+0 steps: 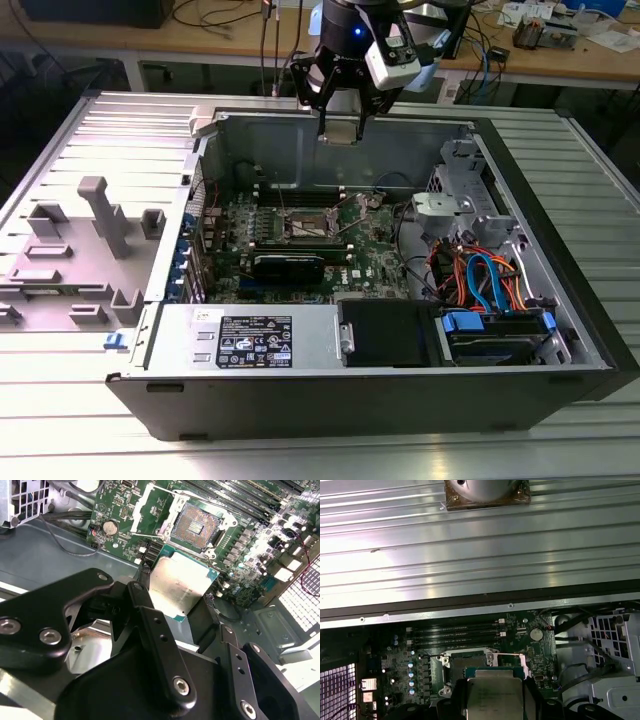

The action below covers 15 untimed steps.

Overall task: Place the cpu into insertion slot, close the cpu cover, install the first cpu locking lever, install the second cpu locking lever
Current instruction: 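Place the cpu into insertion slot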

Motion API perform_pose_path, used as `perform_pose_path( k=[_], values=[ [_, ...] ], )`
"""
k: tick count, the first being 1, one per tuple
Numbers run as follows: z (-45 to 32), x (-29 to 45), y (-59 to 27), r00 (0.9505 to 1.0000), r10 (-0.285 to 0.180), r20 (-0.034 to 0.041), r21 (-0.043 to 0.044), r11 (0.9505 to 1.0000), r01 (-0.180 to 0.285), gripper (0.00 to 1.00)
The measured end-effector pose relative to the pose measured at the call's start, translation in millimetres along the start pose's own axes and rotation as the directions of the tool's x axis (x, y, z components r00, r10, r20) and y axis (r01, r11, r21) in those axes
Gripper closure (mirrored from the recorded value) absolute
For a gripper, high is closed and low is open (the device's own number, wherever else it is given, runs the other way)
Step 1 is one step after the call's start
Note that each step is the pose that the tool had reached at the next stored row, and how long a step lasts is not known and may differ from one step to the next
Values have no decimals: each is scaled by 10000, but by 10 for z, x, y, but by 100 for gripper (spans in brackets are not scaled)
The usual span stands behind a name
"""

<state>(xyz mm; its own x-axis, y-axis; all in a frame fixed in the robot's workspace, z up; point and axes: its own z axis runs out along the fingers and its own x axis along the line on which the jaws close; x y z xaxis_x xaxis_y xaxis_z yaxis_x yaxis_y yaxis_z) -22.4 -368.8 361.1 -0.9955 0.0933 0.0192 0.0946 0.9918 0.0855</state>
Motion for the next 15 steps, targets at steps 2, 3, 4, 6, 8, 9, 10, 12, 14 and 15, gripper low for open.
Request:
perform_pose_path(
  k=[2,3,4,6,8,9,10,12,14,15],
  values=[
    [0,0,0,10000,4,0,0,10000,-4,46],
    [0,0,0,10000,4,0,0,10000,-4,46],
    [0,0,-1,10000,8,1,-1,10000,-8,46],
    [0,0,-4,10000,44,4,1,10000,-44,46],
    [1,0,-10,9999,142,12,0,9999,-142,46],
    [1,-1,-12,9998,207,19,-2,9998,-207,46],
    [2,-1,-13,9996,284,24,-3,9996,-284,46],
    [5,-2,-15,9978,660,56,-9,9978,-660,46],
    [11,-2,-16,9947,1023,86,-18,9948,-1023,46],
    [14,-2,-16,9931,1171,98,-21,9931,-1171,46]
  ],
)
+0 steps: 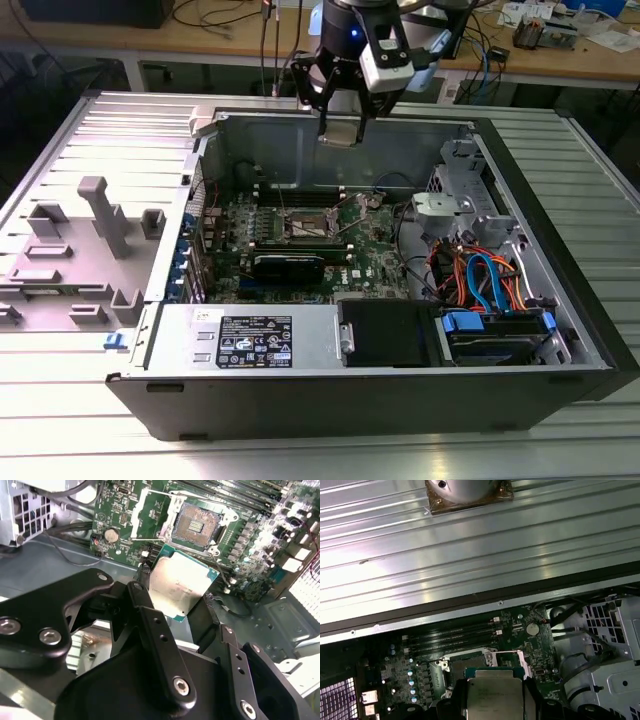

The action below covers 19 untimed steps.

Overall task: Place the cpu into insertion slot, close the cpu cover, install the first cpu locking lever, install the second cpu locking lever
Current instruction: 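Place the cpu into insertion slot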

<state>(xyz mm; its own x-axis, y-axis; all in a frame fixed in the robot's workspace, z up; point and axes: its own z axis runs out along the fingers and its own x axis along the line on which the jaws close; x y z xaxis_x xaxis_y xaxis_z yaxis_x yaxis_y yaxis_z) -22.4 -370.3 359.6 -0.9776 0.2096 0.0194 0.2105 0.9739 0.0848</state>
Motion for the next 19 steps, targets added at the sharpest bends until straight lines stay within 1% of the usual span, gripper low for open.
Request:
perform_pose_path(
  k=[2,6,13,17,18,19],
  values=[
    [6,0,-1,9994,335,25,-5,9994,-335,46],
    [15,-1,-4,9968,801,61,-16,9968,-801,46],
    [32,-1,-7,9902,1393,103,-31,9902,-1393,46],
    [40,-2,-8,9854,1698,126,-40,9855,-1698,46],
    [44,-2,-9,9833,1814,135,-43,9834,-1813,46],
    [49,-2,-9,9799,1991,148,-49,9800,-1990,46]
  ],
)
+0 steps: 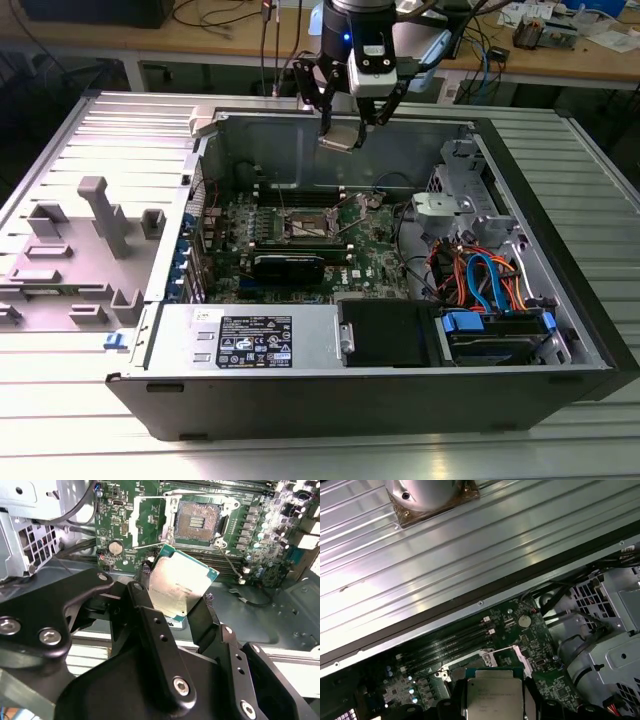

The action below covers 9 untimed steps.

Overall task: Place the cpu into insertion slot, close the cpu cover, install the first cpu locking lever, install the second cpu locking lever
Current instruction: 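Place the cpu into insertion slot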

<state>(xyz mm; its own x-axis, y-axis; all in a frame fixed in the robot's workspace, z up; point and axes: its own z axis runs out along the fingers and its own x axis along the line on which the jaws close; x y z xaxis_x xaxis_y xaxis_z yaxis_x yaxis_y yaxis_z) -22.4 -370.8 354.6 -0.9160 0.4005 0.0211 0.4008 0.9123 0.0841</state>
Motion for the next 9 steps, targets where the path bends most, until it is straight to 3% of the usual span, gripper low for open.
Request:
perform_pose_path(
  k=[9],
  values=[
    [34,-1,-4,9953,965,78,-20,9953,-964,46]
  ],
)
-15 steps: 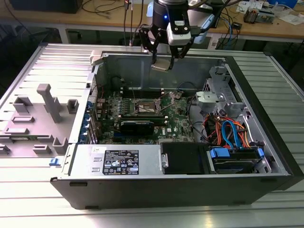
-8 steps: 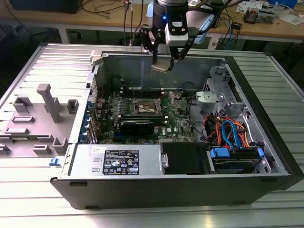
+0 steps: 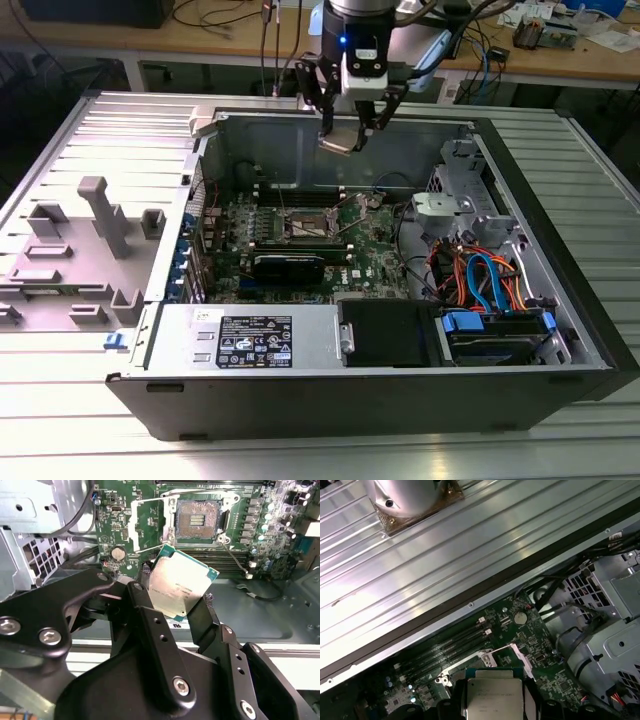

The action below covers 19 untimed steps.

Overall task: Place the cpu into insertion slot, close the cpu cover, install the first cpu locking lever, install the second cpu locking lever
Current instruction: 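Place the cpu into insertion slot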

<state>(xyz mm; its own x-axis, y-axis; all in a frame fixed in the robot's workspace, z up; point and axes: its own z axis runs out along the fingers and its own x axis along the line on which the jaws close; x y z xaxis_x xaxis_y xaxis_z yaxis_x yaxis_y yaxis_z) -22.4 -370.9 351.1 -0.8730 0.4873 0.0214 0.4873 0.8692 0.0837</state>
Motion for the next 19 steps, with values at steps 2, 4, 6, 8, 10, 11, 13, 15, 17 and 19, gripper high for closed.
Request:
perform_pose_path(
  k=[2,4,6,8,10,11,13,15,17,19],
  values=[
    [8,-1,-2,9998,187,18,2,9998,-187,46],
    [11,-2,-5,9995,310,30,4,9995,-310,46],
    [13,-3,-6,9992,401,39,2,9992,-401,46],
    [14,-3,-6,9991,412,39,1,9991,-412,46],
    [14,-3,-6,9991,415,39,0,9991,-415,46],
    [14,-3,-6,9991,416,40,1,9991,-416,46],
    [14,-3,-7,9990,443,41,-1,9990,-443,46],
    [14,-3,-7,9985,543,50,-4,9985,-543,46],
    [15,-3,-8,9976,686,62,-4,9976,-686,46],
    [20,-2,-8,9968,791,71,-8,9969,-791,46]
  ],
)
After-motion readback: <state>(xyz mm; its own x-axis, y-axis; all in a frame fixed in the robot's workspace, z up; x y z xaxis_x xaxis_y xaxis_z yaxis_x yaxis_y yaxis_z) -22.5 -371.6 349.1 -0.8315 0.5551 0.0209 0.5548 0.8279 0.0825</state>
